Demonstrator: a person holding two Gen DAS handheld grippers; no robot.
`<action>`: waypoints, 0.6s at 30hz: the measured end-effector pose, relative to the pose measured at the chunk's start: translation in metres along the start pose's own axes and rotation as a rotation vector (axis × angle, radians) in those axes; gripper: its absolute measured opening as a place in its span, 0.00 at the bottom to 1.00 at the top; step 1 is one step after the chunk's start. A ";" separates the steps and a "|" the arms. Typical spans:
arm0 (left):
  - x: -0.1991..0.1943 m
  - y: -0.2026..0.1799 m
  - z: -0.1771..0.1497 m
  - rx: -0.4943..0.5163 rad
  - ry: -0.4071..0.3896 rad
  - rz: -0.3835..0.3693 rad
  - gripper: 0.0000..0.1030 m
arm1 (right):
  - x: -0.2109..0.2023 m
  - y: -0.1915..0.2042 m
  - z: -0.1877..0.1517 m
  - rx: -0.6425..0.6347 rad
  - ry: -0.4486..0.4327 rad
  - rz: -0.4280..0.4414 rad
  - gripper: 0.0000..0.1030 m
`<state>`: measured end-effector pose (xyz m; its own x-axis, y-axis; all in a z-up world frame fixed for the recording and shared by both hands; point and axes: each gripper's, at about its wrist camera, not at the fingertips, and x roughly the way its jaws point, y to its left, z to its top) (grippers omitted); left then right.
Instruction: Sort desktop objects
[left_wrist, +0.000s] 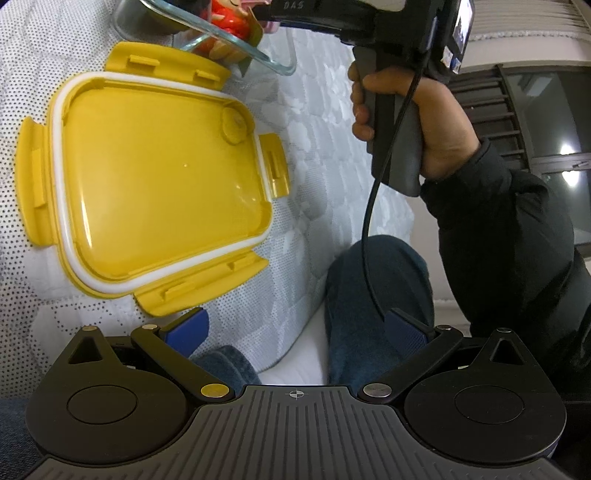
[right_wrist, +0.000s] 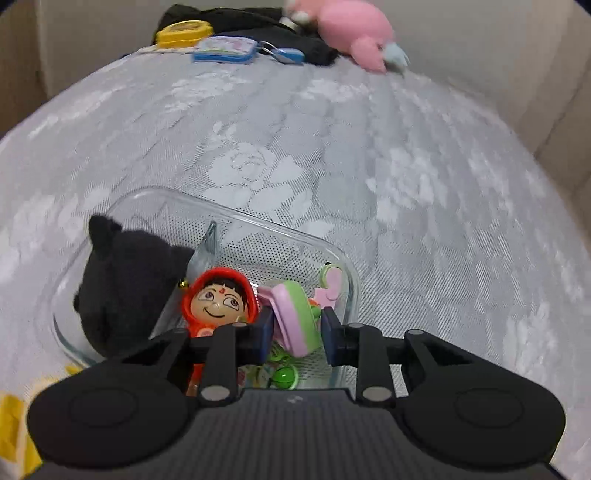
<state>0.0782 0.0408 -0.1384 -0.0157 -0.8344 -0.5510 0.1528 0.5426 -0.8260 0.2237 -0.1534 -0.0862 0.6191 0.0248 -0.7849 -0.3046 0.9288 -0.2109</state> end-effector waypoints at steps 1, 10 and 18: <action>0.000 0.000 0.000 0.001 -0.001 0.001 1.00 | -0.001 0.005 -0.001 -0.037 -0.008 -0.017 0.29; 0.000 0.000 0.001 0.006 -0.007 0.012 1.00 | -0.033 -0.001 0.008 0.010 -0.016 0.071 0.30; -0.001 -0.001 -0.001 0.011 -0.010 0.013 1.00 | -0.018 -0.002 -0.005 0.063 0.119 0.132 0.04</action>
<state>0.0771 0.0412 -0.1373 -0.0040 -0.8280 -0.5607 0.1640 0.5525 -0.8172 0.2095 -0.1580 -0.0744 0.4857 0.1071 -0.8675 -0.3289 0.9419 -0.0679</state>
